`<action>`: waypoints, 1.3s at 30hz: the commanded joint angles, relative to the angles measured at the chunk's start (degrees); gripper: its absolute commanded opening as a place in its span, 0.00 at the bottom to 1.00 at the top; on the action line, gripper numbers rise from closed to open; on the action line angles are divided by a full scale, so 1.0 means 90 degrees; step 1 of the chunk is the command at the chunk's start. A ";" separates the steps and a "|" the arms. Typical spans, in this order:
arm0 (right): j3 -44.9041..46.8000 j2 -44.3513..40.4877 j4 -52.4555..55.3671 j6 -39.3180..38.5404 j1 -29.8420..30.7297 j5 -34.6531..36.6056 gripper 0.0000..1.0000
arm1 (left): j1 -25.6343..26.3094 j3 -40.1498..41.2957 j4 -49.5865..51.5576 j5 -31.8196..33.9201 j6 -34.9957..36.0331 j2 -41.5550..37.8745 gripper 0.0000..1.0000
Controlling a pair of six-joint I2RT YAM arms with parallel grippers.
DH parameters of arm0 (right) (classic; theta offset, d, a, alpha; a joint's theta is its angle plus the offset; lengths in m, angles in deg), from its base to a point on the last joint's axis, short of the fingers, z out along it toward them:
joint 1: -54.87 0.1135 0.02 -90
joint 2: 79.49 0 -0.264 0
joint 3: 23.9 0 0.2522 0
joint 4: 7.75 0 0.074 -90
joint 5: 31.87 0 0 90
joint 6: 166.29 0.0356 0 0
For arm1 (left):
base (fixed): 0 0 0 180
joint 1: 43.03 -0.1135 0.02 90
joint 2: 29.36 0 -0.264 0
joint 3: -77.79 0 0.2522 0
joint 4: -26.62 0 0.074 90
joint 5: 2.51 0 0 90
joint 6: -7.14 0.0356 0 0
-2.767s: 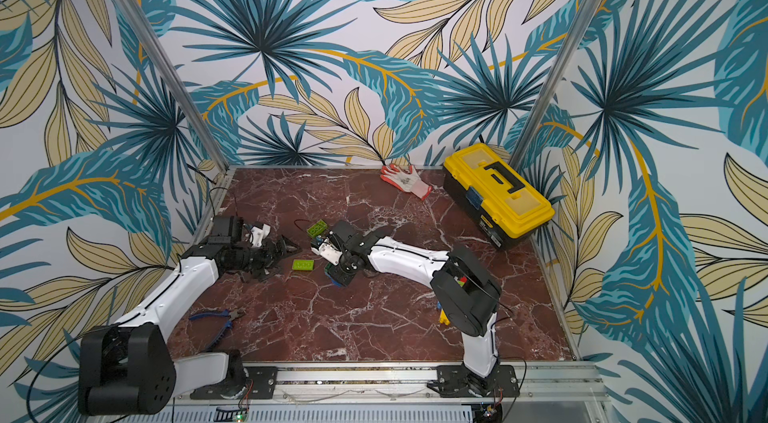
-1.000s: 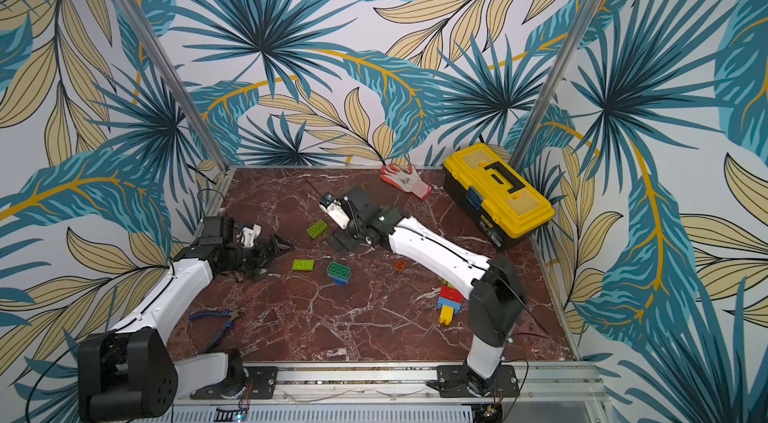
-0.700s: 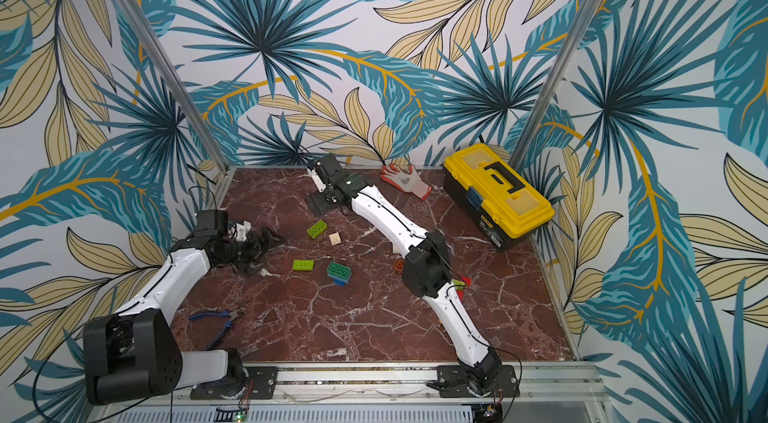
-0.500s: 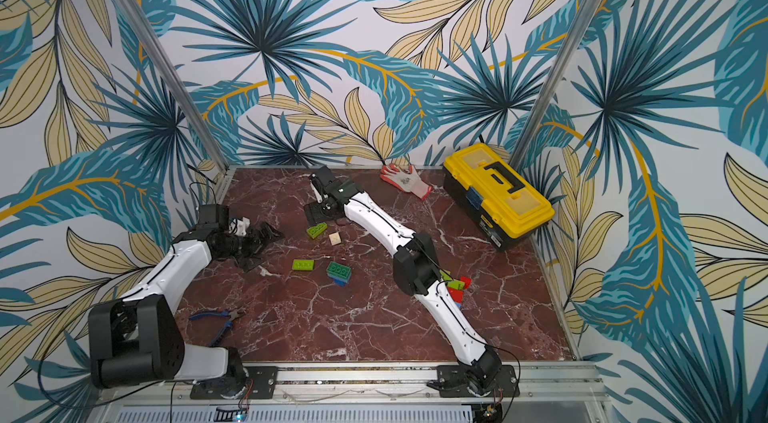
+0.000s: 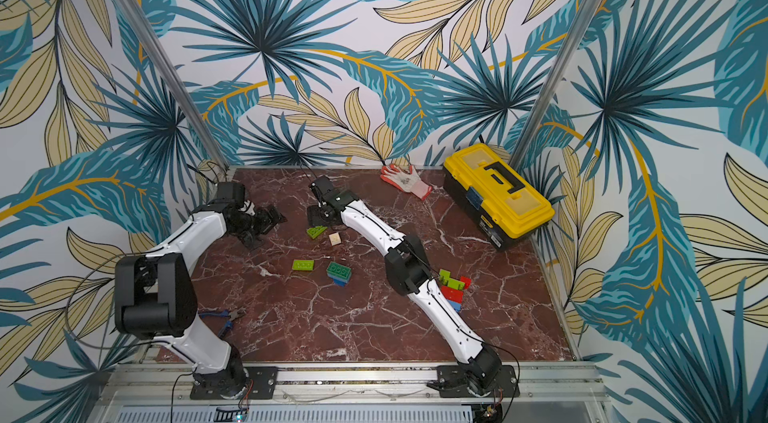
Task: Assemble a carrot with lego
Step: Move the lego brick at the center of the board.
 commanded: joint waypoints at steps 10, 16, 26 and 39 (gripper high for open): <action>-0.0385 0.0277 0.0514 -0.0300 -0.0089 0.0244 0.62 | 0.0525 -0.1942 0.0940 0.0884 0.0113 0.1558 0.99; -0.0388 0.0365 0.0713 -0.0745 0.0004 0.0027 0.63 | 0.0500 -0.1930 0.0950 0.0941 0.0190 0.1581 0.99; -0.0131 0.0231 0.1373 -0.1334 0.0085 0.0268 0.57 | 0.0466 -0.1691 0.0942 0.0710 0.0215 0.1166 0.99; 0.2216 -0.1305 0.1286 -0.1752 0.0114 0.0480 0.41 | -0.0122 -0.0685 0.0948 0.0136 0.0473 -0.0051 0.99</action>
